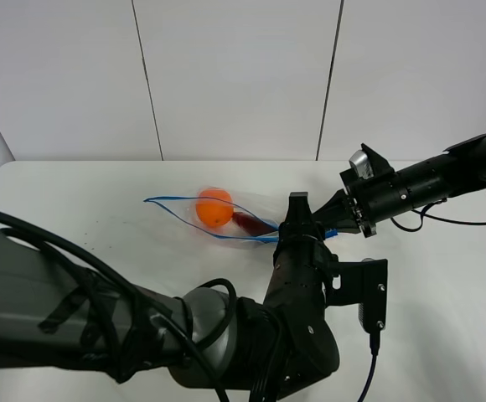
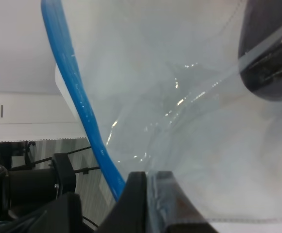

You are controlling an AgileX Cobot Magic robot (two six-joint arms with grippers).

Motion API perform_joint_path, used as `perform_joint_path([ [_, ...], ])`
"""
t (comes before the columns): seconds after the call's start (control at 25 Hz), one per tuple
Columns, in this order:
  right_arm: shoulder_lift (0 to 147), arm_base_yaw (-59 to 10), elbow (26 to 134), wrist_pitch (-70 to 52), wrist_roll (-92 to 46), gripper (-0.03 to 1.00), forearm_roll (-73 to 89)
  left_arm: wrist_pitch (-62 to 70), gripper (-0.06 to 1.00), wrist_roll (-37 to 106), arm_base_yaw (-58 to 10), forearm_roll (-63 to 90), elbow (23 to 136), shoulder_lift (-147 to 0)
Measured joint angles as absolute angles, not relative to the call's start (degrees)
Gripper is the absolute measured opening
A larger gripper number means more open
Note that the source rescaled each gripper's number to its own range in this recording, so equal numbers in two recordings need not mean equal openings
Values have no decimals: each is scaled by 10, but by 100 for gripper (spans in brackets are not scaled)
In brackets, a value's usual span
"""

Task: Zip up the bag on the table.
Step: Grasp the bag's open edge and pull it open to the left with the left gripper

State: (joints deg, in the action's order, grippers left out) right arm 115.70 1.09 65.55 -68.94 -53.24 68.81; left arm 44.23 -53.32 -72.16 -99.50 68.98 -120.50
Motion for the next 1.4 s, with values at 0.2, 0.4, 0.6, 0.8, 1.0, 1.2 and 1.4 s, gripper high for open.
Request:
perform_joint_path([
  [0.2, 1157, 11, 656, -689, -532, 0, 688, 442, 41, -533, -722, -995, 690, -1205],
  [0.4, 1157, 11, 656, -689, -532, 0, 688, 442, 41, -533, -722, -995, 690, -1205],
  [0.6, 1157, 11, 656, -689, -532, 0, 688, 442, 41, -533, -722, -995, 690, -1205],
  [0.8, 1157, 11, 656, -689, -532, 0, 688, 442, 41, -533, -722, -995, 689, -1205],
  [1.0, 1157, 11, 656, -689, -532, 0, 688, 442, 31, -530, -722, -995, 689, -1205],
  [1.2, 1157, 11, 656, -689, -532, 0, 692, 442, 15, -511, -722, -994, 689, -1205],
  [1.4, 1157, 11, 656, -689, -532, 0, 693, 440, 8, -503, -722, -993, 687, -1205],
])
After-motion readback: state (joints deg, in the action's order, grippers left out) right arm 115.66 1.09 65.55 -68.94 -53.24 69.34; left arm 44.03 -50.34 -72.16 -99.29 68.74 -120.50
